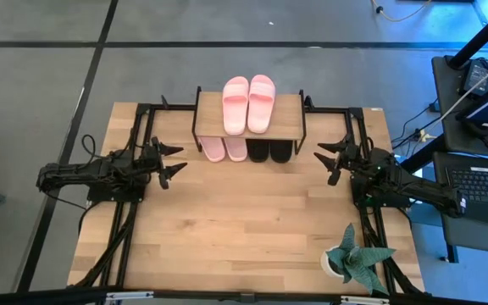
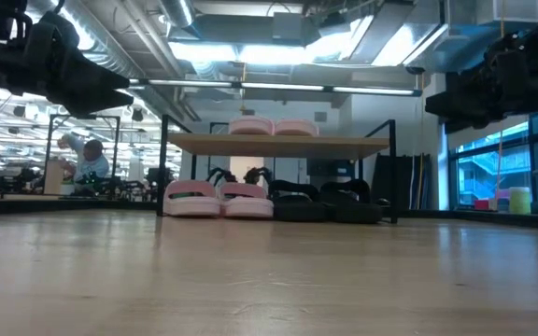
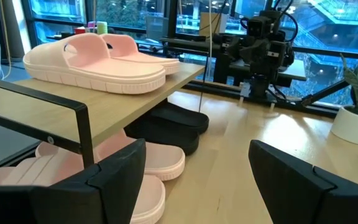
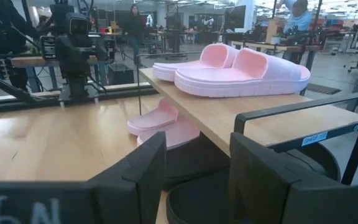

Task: Pick and place slides into the shelf
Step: Return to Home Position

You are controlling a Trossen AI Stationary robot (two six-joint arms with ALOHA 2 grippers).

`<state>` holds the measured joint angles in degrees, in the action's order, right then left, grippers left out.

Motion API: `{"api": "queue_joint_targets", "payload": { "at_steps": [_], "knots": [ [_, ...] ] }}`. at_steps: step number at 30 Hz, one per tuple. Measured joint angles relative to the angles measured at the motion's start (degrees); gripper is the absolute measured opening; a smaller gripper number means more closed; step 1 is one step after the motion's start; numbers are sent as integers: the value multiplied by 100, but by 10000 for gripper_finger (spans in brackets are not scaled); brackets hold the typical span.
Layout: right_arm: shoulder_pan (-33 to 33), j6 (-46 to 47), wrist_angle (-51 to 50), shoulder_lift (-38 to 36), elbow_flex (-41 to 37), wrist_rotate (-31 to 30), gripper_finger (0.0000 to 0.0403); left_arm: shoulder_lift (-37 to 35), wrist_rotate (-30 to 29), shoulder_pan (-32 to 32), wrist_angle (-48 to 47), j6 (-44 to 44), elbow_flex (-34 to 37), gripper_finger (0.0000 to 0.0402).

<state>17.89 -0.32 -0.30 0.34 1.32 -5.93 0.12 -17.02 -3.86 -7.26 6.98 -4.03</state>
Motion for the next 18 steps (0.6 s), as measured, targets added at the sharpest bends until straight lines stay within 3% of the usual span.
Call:
{"api": "queue_joint_targets", "payload": {
  "at_steps": [18],
  "knots": [
    [0, 3, -2, 0, 0, -2, 180, 0, -3, 0, 2, -3, 0, 276]
  ]
}}
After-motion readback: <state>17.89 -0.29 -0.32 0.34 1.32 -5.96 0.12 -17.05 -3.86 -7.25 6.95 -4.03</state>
